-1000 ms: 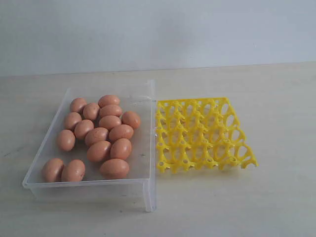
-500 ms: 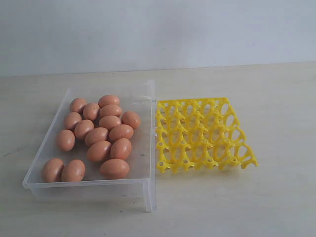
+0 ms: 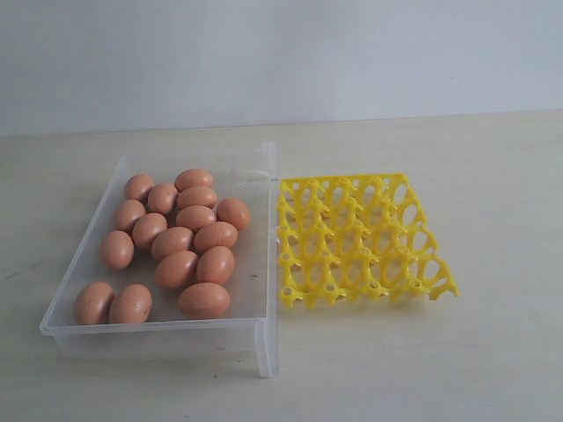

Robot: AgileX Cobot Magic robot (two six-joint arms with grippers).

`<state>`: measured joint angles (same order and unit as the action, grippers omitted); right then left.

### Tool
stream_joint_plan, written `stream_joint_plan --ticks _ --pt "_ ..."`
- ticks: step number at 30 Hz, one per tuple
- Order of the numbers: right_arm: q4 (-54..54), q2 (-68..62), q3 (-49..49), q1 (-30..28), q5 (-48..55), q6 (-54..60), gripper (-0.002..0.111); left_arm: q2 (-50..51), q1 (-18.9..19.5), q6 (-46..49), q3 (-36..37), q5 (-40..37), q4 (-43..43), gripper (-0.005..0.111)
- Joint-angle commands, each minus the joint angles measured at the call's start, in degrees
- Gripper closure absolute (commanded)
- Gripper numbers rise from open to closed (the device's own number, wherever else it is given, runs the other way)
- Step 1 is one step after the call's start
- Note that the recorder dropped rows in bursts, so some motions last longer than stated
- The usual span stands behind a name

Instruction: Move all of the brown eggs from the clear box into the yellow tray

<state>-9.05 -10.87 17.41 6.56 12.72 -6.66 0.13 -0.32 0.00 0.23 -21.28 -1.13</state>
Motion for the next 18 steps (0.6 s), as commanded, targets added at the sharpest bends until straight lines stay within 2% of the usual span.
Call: stream_joint_plan --ticks 1,4,10,15,18 --pt "1.58 -12.78 8.86 0.12 7.40 -1.65 0.079 -0.13 -0.27 0.00 -0.23 0.59 0.21 0.107" --pt "1.63 -22.90 15.74 2.36 14.29 5.24 0.079 -0.13 -0.27 0.00 -0.23 0.59 0.21 0.107" --pt "3.40 -42.89 31.09 17.88 29.66 20.84 0.080 -0.13 -0.27 0.00 -0.23 0.59 0.21 0.107" --pt "7.21 -56.76 39.72 26.19 28.15 23.11 0.080 -0.13 -0.27 0.00 -0.23 0.59 0.21 0.107" --pt "7.81 -61.28 43.02 29.66 25.02 19.69 0.080 -0.13 -0.27 0.00 -0.23 0.59 0.21 0.107"
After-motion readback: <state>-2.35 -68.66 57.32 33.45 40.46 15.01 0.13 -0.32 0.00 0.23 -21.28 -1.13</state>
